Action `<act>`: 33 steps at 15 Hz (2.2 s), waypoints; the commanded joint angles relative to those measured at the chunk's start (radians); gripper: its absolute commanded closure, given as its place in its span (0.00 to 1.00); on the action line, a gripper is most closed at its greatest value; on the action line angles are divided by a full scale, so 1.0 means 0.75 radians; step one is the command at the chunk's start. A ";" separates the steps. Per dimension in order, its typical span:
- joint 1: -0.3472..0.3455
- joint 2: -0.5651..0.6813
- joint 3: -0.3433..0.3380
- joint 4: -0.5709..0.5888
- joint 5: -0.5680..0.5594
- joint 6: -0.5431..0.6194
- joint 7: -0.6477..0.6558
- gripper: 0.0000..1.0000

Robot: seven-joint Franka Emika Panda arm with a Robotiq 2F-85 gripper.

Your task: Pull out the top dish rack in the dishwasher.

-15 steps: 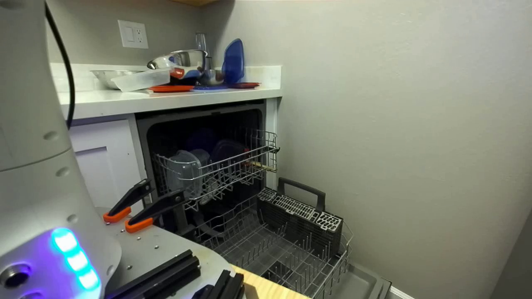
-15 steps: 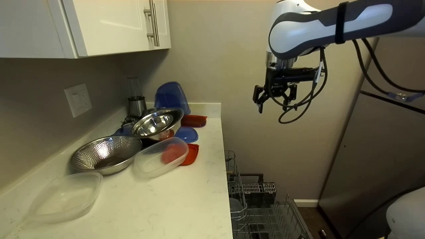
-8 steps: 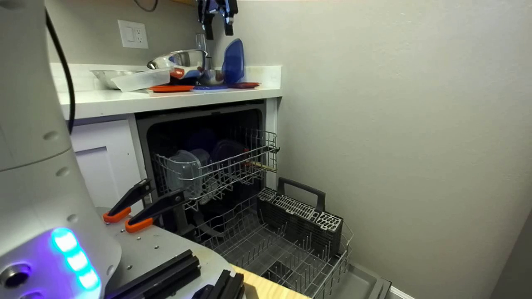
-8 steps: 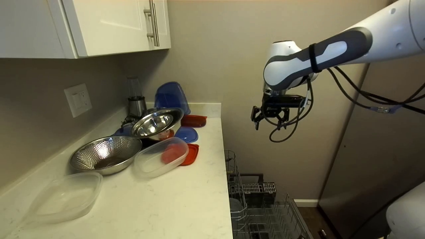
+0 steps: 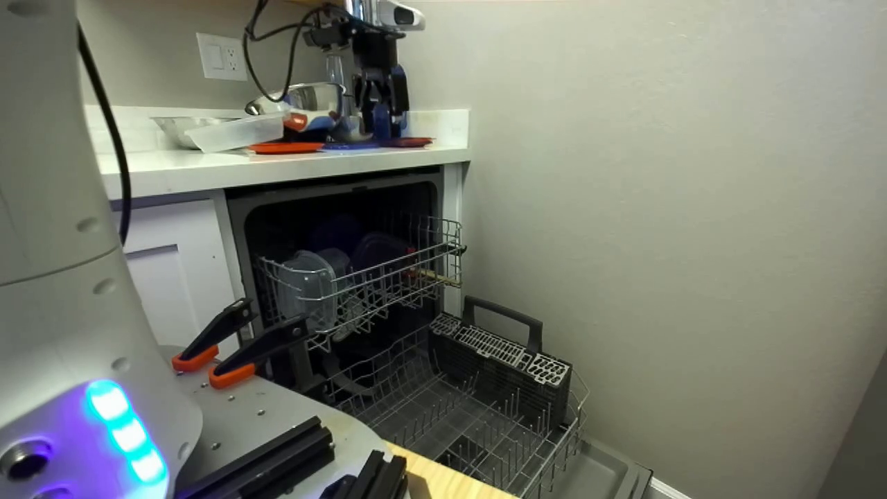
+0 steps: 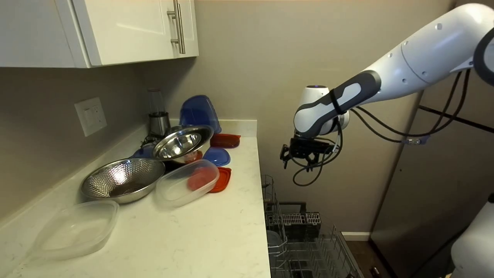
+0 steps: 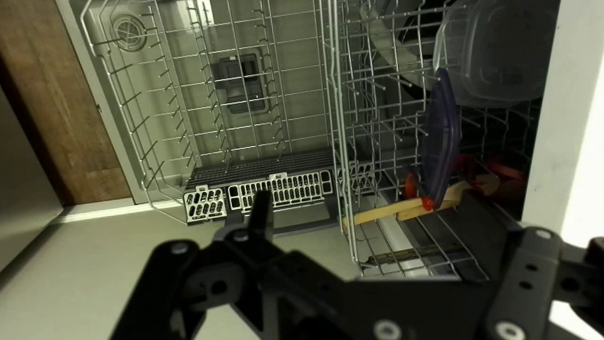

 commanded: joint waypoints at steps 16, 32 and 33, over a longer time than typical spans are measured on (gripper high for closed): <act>0.162 0.597 -0.193 0.334 0.149 0.224 0.024 0.00; 0.186 0.713 -0.253 0.413 0.123 0.214 0.000 0.00; 0.186 0.736 -0.256 0.427 0.127 0.211 -0.004 0.00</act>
